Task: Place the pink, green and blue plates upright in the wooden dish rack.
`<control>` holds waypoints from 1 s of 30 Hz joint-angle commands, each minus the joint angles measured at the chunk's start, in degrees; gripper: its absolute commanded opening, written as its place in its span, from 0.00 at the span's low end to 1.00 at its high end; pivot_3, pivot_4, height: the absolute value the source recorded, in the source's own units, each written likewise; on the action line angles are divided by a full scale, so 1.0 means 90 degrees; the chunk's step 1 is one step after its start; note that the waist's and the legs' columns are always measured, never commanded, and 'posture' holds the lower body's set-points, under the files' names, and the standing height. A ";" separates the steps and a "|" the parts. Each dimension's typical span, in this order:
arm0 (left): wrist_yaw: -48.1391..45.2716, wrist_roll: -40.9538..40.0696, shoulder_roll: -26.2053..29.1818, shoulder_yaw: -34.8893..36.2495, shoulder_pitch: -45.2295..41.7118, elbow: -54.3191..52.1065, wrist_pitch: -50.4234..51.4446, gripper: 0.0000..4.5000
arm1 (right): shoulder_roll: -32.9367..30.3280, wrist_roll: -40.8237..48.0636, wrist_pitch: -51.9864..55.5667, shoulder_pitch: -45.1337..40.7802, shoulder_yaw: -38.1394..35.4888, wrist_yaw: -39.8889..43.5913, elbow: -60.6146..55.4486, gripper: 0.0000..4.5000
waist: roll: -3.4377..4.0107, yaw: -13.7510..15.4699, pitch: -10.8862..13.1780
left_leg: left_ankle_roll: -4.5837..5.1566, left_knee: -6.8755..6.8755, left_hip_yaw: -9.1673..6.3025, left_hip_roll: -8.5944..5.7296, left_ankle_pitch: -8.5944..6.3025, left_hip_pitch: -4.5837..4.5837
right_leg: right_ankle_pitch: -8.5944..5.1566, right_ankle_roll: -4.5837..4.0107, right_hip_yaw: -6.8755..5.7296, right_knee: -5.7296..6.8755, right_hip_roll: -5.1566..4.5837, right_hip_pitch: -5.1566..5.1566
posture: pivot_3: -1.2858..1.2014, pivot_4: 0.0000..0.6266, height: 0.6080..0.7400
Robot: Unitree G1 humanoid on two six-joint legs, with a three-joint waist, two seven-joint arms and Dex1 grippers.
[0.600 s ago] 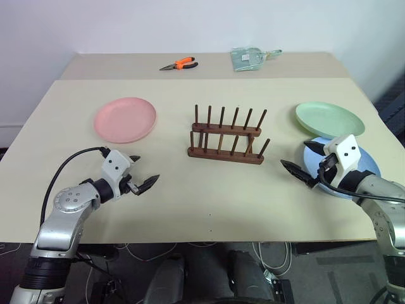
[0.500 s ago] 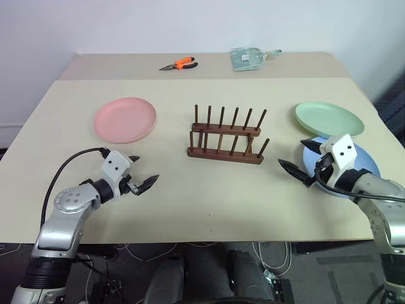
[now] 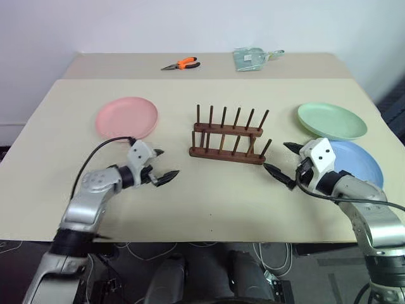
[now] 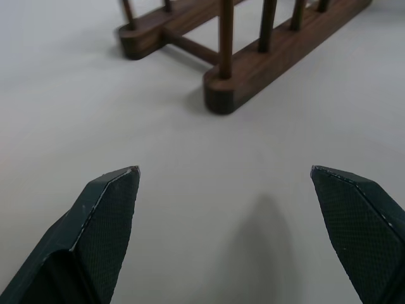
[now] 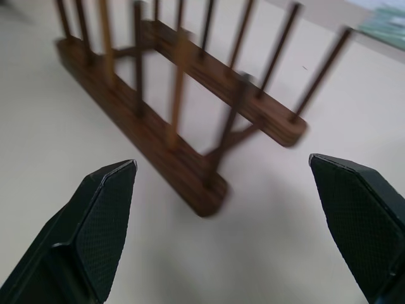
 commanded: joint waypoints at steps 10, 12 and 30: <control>-0.0465 0.0990 -0.1583 -0.0639 -0.2798 0.4917 -0.1880 0.86 | 0.0404 -0.0074 0.0518 0.1088 -0.0398 -0.0999 -0.1857 1.00 | -0.0013 0.0066 -0.0006 | 0.0000 0.0001 -0.0002 -0.0003 0.0000 -0.0002 | -0.0011 0.0023 -0.0004 -0.0002 -0.0002 0.0003 | 0.52 0.24 1.00; -0.0526 0.1022 -0.1688 -0.0585 -0.2841 0.5111 -0.2088 0.69 | 0.0395 -0.0099 0.0559 0.1167 -0.0399 -0.1042 -0.1951 1.00 | -0.0016 0.0060 -0.0007 | 0.0000 0.0004 -0.0003 -0.0004 0.0000 -0.0001 | -0.0013 0.0028 -0.0004 -0.0004 -0.0003 0.0007 | 0.52 0.24 1.00; -0.2192 0.0550 -0.0259 -0.0893 -0.0130 0.0218 -0.1407 0.28 | -0.0206 -0.0176 0.0347 0.1555 -0.1016 -0.0401 -0.1450 1.00 | -0.0011 0.0047 -0.0012 | 0.0000 -0.0002 -0.0004 0.0005 -0.0001 0.0005 | -0.0015 -0.0012 0.0000 0.0002 -0.0001 0.0006 | 0.52 0.24 1.00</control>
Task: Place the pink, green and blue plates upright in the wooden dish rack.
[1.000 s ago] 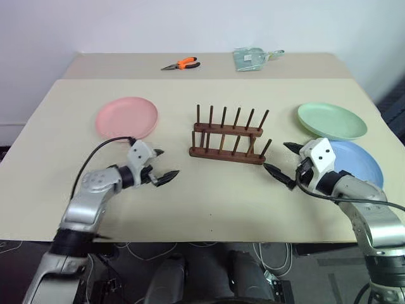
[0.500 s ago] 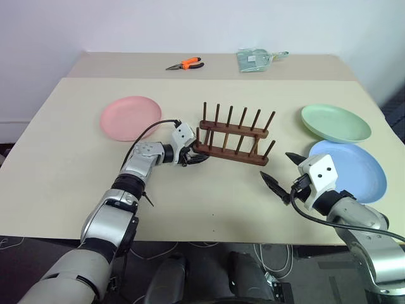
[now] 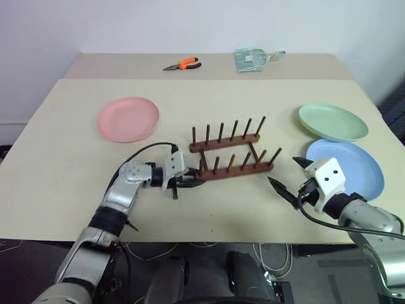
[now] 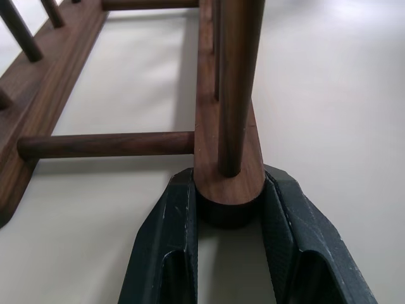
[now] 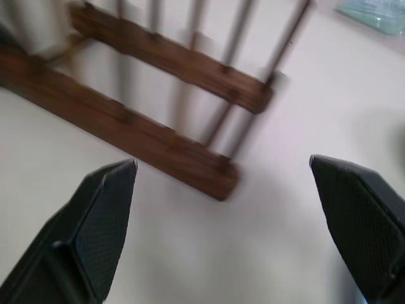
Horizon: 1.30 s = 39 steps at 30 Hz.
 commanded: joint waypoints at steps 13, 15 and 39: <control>-0.0240 -0.0668 0.1525 0.0248 0.1110 -0.1782 0.1814 0.52 | -0.0570 0.0272 0.0118 0.0986 -0.0210 0.1022 -0.0436 0.35 | 0.0006 -0.0195 -0.0007 | 0.0001 -0.0017 0.0003 0.0014 -0.0001 0.0013 | -0.0015 0.0010 0.0000 0.0009 0.0009 -0.0002 | 0.52 0.24 1.00; -0.0280 -0.0945 0.1659 0.0218 0.1353 -0.2330 0.2282 0.29 | -0.0579 0.0208 0.0146 0.1024 -0.0036 0.1041 -0.0495 0.14 | 0.0020 -0.0185 -0.0014 | 0.0001 -0.0020 0.0004 0.0027 -0.0002 0.0013 | -0.0020 0.0001 0.0002 0.0012 0.0015 -0.0001 | 0.52 0.24 1.00; 0.4647 0.0527 -0.1259 0.0358 -0.0117 -0.0115 0.2085 0.07 | 0.0871 -0.2676 -0.0910 -0.2782 0.2296 -0.1345 0.3599 0.00 | -0.0006 -0.0001 -0.0069 | -0.0005 0.0004 0.0001 -0.0001 0.0004 0.0021 | -0.0005 0.0005 -0.0009 0.0013 0.0002 0.0018 | 0.52 0.24 1.00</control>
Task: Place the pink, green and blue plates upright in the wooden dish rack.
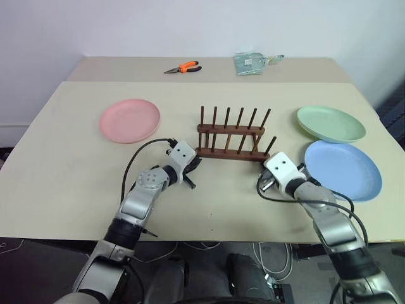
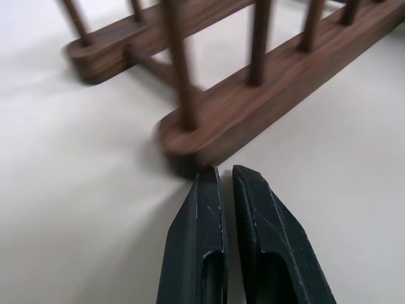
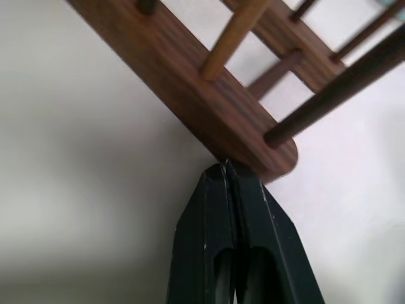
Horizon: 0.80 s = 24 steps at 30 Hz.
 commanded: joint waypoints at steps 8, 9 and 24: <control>0.0160 0.0090 0.0296 0.0326 -0.0064 0.0491 -0.0206 0.06 | 0.0192 0.0357 -0.0196 -0.0110 -0.0182 0.0457 -0.0148 0.38 | 0.0001 -0.0056 -0.0002 | 0.0000 -0.0004 -0.0001 -0.0001 0.0000 0.0000 | 0.0008 -0.0007 0.0001 0.0001 0.0001 -0.0002 | 0.52 0.24 1.00; 0.0105 0.0015 0.0428 0.0441 0.0018 0.0355 -0.0140 0.12 | 0.0179 0.0441 -0.0175 -0.0009 -0.0224 0.0557 -0.0391 0.50 | 0.0001 -0.0096 -0.0002 | 0.0000 -0.0007 -0.0001 0.0000 0.0000 0.0001 | 0.0006 -0.0004 0.0001 0.0001 0.0002 -0.0002 | 0.52 0.24 1.00; 0.3694 -0.1204 0.0298 0.4286 -0.1129 -0.0534 0.1458 0.99 | 0.0129 0.0488 -0.0479 0.0277 0.0102 0.1157 -0.1355 1.00 | -0.0014 -0.0122 0.0012 | -0.0006 -0.0005 -0.0023 -0.0009 0.0002 -0.0024 | 0.0010 0.0016 -0.0008 -0.0003 -0.0003 -0.0019 | 0.52 0.24 1.00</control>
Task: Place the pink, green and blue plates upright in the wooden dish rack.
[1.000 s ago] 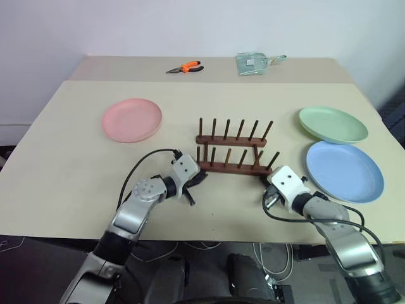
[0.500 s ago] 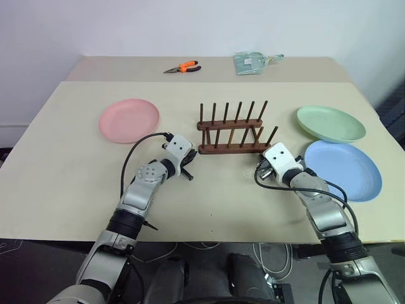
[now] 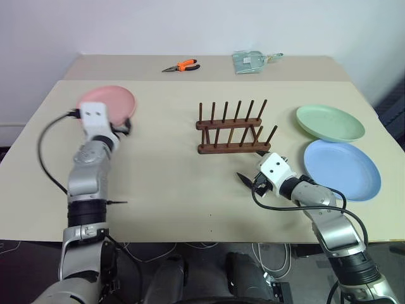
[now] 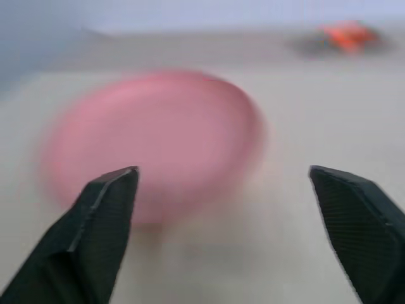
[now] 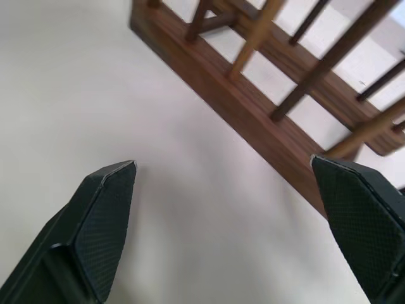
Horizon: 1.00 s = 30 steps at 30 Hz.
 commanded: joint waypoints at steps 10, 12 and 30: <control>0.0878 -0.1147 -0.0209 0.1161 -0.0583 0.0556 0.0568 0.99 | 0.0084 -0.0097 -0.0288 -0.0072 0.0091 -0.0005 -0.0019 1.00 | -0.0005 -0.0013 0.0003 | -0.0006 -0.0004 -0.0002 0.0002 0.0003 0.0003 | 0.0001 -0.0003 -0.0004 0.0005 0.0005 -0.0002 | 0.52 0.24 1.00; 0.1164 -0.1400 -0.0089 0.1599 -0.1093 0.1513 0.0409 0.99 | 0.0116 -0.0121 -0.0269 -0.0016 0.0076 -0.0057 -0.0055 1.00 | -0.0009 -0.0010 0.0005 | -0.0007 -0.0003 -0.0001 0.0002 0.0004 0.0002 | 0.0001 -0.0002 -0.0003 0.0004 0.0006 -0.0002 | 0.52 0.24 1.00; 0.0900 -0.3091 0.0792 0.3114 -0.3281 0.6737 -0.1694 0.04 | 0.0164 -0.0291 -0.0193 0.0478 -0.0057 -0.0434 -0.0376 1.00 | -0.0018 -0.0020 0.0007 | -0.0009 -0.0005 -0.0001 -0.0002 0.0005 0.0001 | 0.0001 0.0001 -0.0006 0.0005 0.0003 -0.0003 | 0.52 0.24 1.00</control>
